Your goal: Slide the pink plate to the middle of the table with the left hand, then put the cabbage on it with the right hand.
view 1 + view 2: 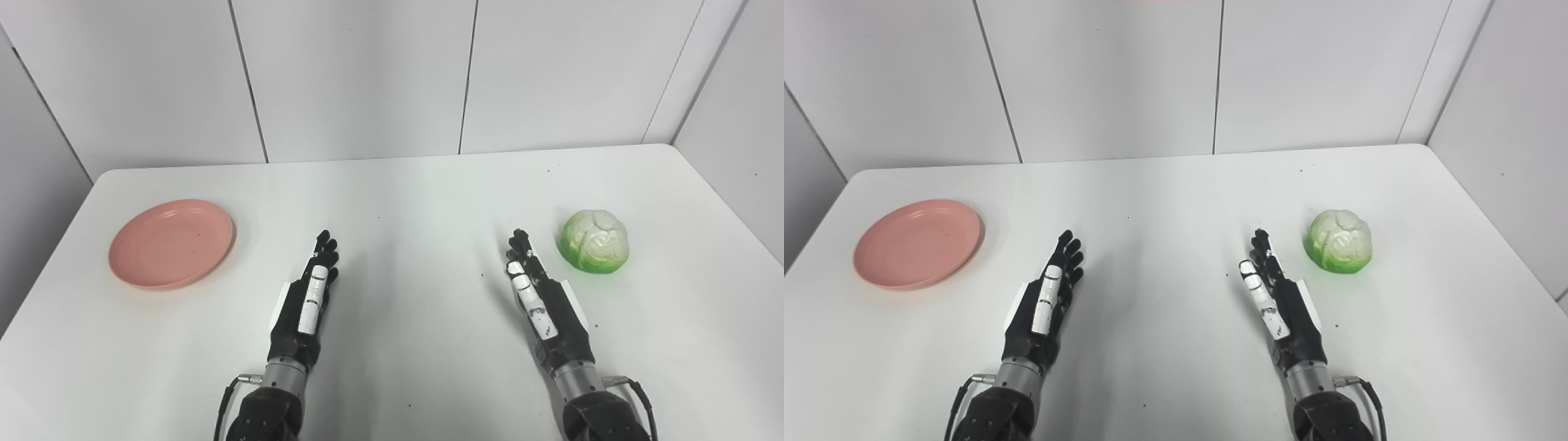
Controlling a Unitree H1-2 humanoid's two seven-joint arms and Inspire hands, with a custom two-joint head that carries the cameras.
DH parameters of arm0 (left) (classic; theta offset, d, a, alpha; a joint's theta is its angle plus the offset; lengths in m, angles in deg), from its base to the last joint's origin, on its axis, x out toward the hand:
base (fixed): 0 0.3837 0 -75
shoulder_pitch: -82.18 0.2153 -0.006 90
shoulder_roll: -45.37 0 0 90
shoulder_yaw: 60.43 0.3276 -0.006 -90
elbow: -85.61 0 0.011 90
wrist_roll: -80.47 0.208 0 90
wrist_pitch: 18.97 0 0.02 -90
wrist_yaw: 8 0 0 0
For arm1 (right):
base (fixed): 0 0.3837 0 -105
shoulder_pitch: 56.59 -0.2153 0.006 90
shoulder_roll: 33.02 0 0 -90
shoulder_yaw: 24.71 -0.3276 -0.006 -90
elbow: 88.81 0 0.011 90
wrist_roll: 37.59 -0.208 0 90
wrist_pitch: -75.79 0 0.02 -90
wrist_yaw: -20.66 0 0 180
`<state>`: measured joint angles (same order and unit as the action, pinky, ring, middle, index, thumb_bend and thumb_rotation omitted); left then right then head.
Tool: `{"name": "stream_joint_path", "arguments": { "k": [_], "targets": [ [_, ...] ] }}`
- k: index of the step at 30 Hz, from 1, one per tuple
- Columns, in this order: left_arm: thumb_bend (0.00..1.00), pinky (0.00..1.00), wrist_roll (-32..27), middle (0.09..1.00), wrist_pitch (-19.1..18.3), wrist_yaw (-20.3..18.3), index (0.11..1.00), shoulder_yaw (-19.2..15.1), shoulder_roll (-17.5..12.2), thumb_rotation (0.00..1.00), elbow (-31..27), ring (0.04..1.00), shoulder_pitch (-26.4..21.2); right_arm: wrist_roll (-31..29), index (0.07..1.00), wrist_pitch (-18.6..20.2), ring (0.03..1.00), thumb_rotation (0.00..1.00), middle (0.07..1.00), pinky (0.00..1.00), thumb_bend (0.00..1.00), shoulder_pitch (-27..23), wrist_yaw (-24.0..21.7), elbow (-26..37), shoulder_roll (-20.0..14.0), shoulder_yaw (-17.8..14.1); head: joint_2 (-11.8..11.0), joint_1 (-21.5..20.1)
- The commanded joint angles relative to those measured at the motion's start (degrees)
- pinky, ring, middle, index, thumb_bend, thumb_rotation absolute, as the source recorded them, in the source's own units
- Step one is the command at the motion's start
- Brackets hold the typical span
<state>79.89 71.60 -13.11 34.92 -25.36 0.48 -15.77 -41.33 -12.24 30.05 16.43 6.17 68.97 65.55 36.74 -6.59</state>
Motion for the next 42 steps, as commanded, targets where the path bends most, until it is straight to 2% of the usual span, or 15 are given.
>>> {"name": "stream_joint_path", "arguments": {
  "k": [1,6,12,17,21,25,26,29,35,42],
  "targets": [
    [0.63,1.0,0.5,1.0,0.3,-0.1,1.0,0.3,-0.5,1.0,-0.7,1.0,-0.3,-0.4,1.0,-1.6,1.0,0.84,1.0,1.0,0.69,-2.1,-0.3,1.7,-0.1,-0.2,0.0,0.1],
    [0.63,1.0,0.6,1.0,0.6,0.0,1.0,0.4,-0.6,1.0,-0.6,1.0,-0.3,-1.1,1.0,-1.3,1.0,0.83,1.0,1.0,0.69,-2.0,-0.5,1.7,-0.1,-0.4,0.0,0.1],
    [0.63,1.0,0.0,1.0,-1.3,-0.4,1.0,0.5,-0.7,1.0,-1.8,1.0,-0.1,-1.1,1.0,-1.2,1.0,0.82,1.0,1.0,0.68,-2.0,-0.2,2.0,0.0,-0.4,-0.1,0.1],
    [0.64,1.0,0.0,1.0,0.0,-0.4,1.0,0.6,-0.7,1.0,-0.9,1.0,-0.4,-0.7,1.0,-2.0,1.0,0.83,1.0,1.0,0.68,-2.0,-0.4,1.4,-0.4,-0.3,0.0,0.2],
    [0.65,1.0,0.2,1.0,0.9,-0.2,1.0,0.5,-0.6,1.0,-0.4,1.0,-0.5,-0.6,1.0,-0.9,1.0,0.84,1.0,1.0,0.69,-2.0,-0.3,2.0,-0.4,-0.3,0.0,0.2],
    [0.66,1.0,0.2,1.0,0.6,-0.7,1.0,0.9,-0.8,1.0,-0.5,1.0,-0.6,-1.1,1.0,-1.5,1.0,0.82,1.0,1.0,0.68,-2.0,-0.4,1.7,-0.4,-0.5,-0.2,2.1],
    [0.66,1.0,0.6,1.0,0.1,-0.4,1.0,1.1,-0.7,1.0,-0.8,1.0,-0.4,-0.7,1.0,-1.9,1.0,0.82,1.0,1.0,0.68,-2.0,-0.3,1.5,-0.6,-0.5,-0.4,3.8],
    [0.68,1.0,1.2,1.0,-1.4,0.3,1.0,1.5,-0.1,1.0,-1.7,1.0,-0.2,-0.1,1.0,-1.8,1.0,0.84,1.0,1.0,0.71,-1.8,-0.3,1.6,-1.3,-0.6,-0.5,4.4],
    [0.68,1.0,1.8,1.0,3.2,0.8,1.0,1.5,0.2,1.0,1.7,1.0,-1.4,-1.9,1.0,-0.8,1.0,0.84,1.0,1.0,0.71,-1.8,-0.8,1.9,-1.4,-1.2,-0.7,4.3],
    [0.69,1.0,1.6,1.0,3.5,0.0,1.0,1.6,-0.1,1.0,2.2,1.0,-1.7,-1.3,1.0,-2.4,1.0,0.85,1.0,1.0,0.69,-1.9,-0.8,1.0,-1.6,-1.2,-0.9,4.2]
  ]
}}
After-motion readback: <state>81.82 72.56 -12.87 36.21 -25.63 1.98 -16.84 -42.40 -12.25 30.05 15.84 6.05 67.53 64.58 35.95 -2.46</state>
